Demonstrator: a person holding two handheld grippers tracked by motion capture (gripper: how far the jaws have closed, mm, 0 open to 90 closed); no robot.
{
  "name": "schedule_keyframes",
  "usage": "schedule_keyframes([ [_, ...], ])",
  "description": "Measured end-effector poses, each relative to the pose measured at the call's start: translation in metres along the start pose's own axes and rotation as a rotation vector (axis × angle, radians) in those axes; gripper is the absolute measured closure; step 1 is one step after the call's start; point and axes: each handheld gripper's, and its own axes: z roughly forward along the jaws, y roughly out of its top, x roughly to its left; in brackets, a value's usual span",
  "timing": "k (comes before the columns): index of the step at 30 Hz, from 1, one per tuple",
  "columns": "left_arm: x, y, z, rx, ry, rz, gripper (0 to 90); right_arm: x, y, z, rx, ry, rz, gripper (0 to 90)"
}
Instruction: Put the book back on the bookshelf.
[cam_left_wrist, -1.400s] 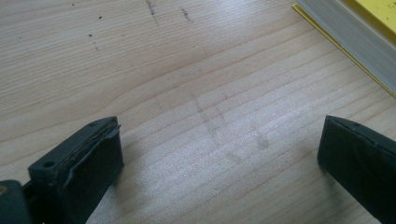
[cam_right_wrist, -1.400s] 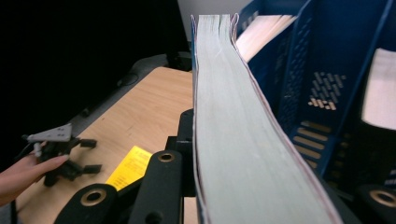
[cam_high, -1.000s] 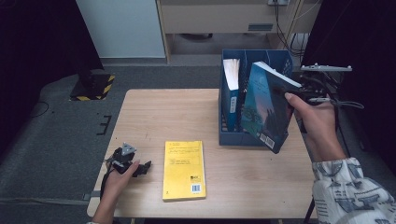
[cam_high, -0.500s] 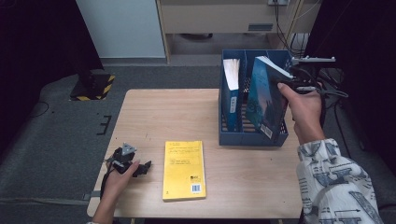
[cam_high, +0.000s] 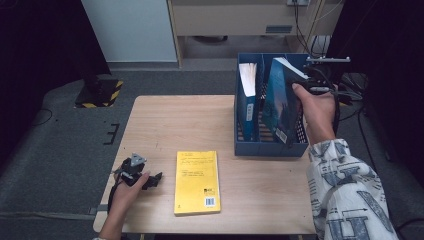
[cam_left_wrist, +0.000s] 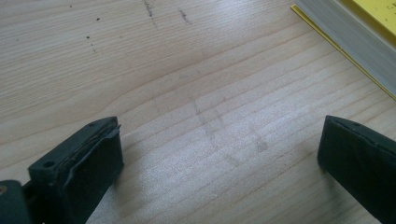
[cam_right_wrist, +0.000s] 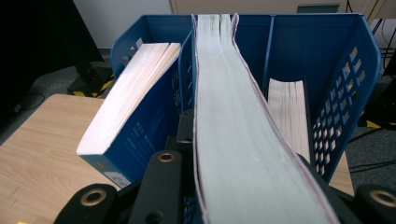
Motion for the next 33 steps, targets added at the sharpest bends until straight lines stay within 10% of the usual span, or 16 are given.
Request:
schedule_keyframes([
  [33,-0.001,0.001,0.001,0.0,-0.005,0.008,0.0,0.014,0.0,0.057,-0.066,-0.075,0.035,73.6],
])
